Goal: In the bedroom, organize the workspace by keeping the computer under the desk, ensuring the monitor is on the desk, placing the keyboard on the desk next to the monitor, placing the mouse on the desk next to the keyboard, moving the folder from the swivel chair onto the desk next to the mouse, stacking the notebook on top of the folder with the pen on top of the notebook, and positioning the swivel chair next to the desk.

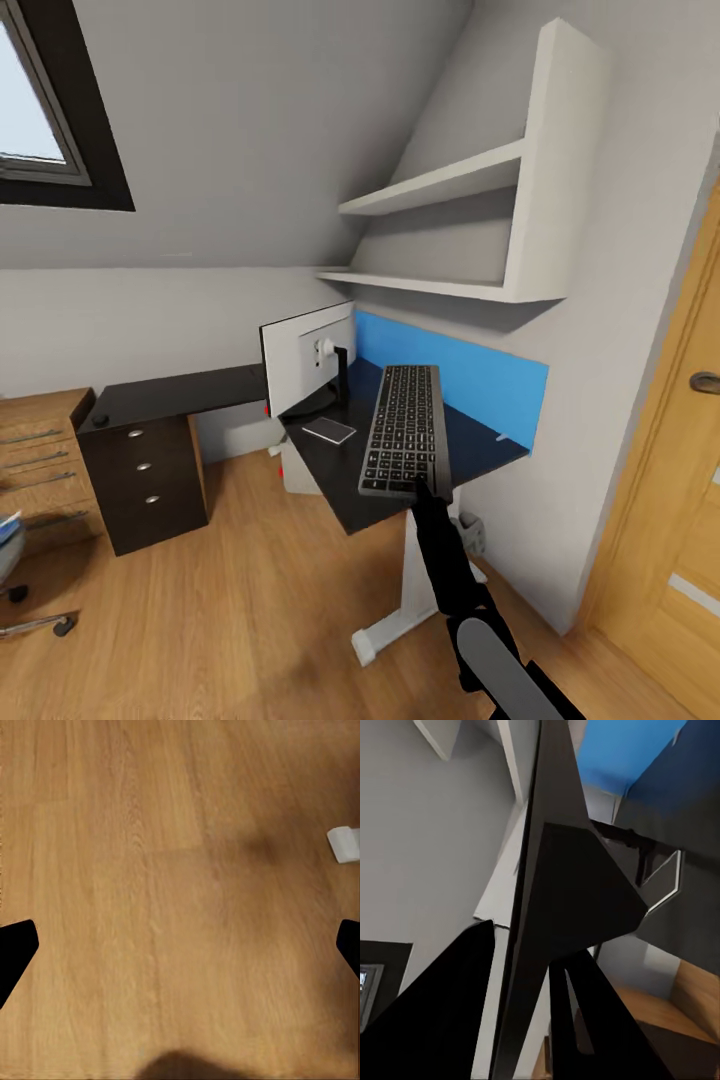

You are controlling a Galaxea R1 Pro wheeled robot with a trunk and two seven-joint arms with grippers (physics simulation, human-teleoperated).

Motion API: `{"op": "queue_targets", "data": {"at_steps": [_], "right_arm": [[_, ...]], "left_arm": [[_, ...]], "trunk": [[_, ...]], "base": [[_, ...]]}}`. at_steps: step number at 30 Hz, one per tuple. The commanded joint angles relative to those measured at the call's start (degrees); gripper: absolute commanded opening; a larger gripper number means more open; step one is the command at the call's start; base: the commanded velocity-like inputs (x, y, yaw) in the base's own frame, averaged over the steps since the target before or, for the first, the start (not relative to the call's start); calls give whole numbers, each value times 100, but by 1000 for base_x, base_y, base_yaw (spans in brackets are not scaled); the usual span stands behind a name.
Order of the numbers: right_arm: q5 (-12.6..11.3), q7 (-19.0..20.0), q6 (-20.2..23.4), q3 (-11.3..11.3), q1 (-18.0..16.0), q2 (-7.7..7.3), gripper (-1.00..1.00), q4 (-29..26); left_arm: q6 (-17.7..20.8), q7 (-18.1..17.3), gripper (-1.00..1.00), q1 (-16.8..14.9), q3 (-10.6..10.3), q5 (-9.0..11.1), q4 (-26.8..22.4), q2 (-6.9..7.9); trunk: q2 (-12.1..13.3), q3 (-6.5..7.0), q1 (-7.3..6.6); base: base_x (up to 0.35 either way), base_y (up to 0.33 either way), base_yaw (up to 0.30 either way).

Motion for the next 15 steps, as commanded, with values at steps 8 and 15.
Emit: {"op": "queue_targets", "data": {"at_steps": [8, 15], "right_arm": [[-24, -19, -34, 29, -9, -3, -100, -1], [270, -62, -34, 380, -8, 13, -100, -3]], "left_arm": [[17, 10, 100, 0, 9, 61, -17, 22], [13, 17, 100, 0, 13, 62, -16, 31]], "trunk": [[-4, 42, -2], [-4, 63, -2]], "base": [[-311, -54, 179], [-333, 0, 254]]}}
